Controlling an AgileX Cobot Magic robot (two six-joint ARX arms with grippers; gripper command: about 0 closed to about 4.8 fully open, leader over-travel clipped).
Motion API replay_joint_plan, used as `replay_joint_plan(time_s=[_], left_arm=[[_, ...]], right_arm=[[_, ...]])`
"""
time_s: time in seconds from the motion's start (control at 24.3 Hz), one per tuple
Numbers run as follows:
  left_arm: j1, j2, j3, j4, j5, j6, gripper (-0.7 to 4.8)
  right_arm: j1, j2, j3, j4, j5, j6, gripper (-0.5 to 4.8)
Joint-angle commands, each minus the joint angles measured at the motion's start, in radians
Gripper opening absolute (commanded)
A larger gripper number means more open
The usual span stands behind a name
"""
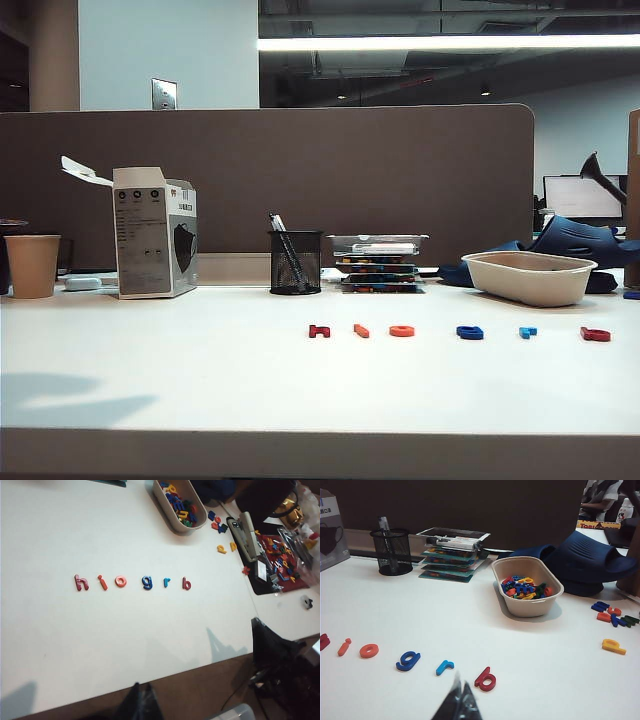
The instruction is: Select the appropriate letters from the row of letter magnets placed on the table to arrange into the word "big".
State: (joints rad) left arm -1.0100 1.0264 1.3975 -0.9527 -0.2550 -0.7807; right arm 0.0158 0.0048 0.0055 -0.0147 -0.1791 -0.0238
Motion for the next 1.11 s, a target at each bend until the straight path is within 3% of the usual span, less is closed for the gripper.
replay_joint_plan(time_s=[0.04, 0.21, 0.41, 0.7, 0.91, 1.11], left_arm=[[-0.051, 0.026, 0.003, 0.026, -0.1, -0.042, -0.05], [-0.061, 0.031, 0.003, 0.039, -0.154, -0.042, -0.05], [-0.06, 0.027, 0.003, 0.042, -0.153, -0.039, -0.05], [-0.06, 0.028, 0.003, 0.042, -0.152, -0.039, -0.05], [-0.06, 0.028, 0.003, 0.042, -0.15, -0.039, -0.05], [-0.06, 0.028, 0.003, 0.042, -0.151, -0.039, -0.05]], right_arm=[[0.001, -0.006, -0.004, 0.02, 0.005, -0.003, 0.0], [0.001, -0.006, -0.004, 0.024, 0.004, -0.003, 0.0], [0.002, -0.006, 0.015, 0.027, 0.006, 0.003, -0.01], [0.001, 0.024, 0.248, -0.206, 0.185, 0.005, -0.01], [0.002, 0.223, 0.443, -0.379, 0.199, 0.005, -0.01], [0.003, 0.565, 0.66, -0.394, 0.102, 0.018, -0.02]])
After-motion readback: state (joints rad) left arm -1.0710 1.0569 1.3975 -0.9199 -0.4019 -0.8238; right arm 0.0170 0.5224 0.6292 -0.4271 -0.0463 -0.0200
